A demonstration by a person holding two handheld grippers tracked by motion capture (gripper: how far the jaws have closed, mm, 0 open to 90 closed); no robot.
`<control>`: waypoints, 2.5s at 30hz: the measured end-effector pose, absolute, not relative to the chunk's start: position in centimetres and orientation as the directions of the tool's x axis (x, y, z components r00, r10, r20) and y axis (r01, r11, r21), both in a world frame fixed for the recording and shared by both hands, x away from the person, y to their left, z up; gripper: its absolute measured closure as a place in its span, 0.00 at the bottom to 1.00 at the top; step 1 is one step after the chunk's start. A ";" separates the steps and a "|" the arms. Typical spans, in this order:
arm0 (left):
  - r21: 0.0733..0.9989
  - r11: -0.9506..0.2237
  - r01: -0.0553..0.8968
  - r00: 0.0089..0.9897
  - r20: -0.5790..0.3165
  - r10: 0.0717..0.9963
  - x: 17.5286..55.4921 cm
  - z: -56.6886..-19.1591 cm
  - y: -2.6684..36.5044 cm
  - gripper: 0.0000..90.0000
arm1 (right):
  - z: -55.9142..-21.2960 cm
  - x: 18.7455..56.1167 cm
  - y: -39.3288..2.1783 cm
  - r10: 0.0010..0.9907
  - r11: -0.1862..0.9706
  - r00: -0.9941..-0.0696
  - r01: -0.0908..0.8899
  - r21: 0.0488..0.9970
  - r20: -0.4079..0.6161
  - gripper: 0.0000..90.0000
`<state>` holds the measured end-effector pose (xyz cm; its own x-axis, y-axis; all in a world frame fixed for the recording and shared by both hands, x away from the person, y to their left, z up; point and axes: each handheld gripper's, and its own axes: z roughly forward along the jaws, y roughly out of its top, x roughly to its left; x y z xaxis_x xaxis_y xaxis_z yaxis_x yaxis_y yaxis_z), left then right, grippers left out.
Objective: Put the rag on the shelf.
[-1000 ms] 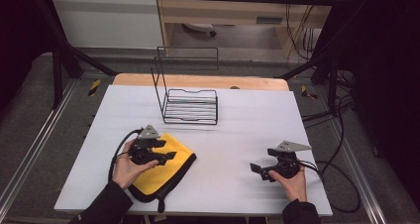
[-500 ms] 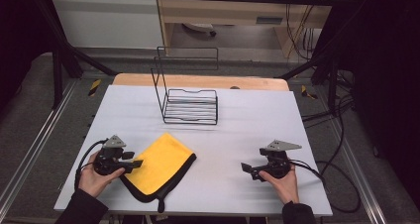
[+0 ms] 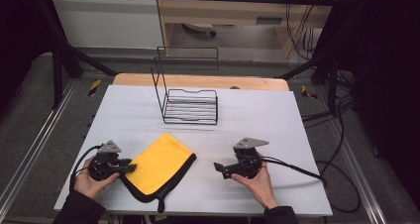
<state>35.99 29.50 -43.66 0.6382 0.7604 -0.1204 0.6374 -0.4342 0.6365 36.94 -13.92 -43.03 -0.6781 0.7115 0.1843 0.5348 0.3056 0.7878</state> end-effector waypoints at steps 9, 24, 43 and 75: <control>0.627 -0.431 0.649 0.636 -0.137 0.759 35.8 -43.8 29.5 0.79 | -43.2 38.4 -8.9 0.691 0.295 -0.689 0.542 0.787 0.216 0.14; 0.634 -0.440 0.636 0.642 -0.119 0.757 35.4 -43.9 29.0 0.88 | -45.4 39.9 -4.2 0.701 0.327 -0.681 0.573 0.752 0.214 0.50; 0.610 -0.380 0.696 0.603 -0.208 0.770 35.4 -43.5 29.4 0.96 | -45.3 39.5 -4.0 0.706 0.269 -0.625 0.672 0.690 0.333 0.87; 0.701 -0.351 0.620 0.636 -0.189 0.748 31.3 -43.1 24.9 0.76 | -43.7 43.5 -5.1 0.673 0.408 -0.730 0.503 0.762 0.122 0.68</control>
<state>31.29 24.90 -43.08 0.6363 0.7481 -0.1885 0.6203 -0.3509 0.7015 43.49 -5.07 -43.73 -0.7299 0.6727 0.1216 0.5033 0.4084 0.7615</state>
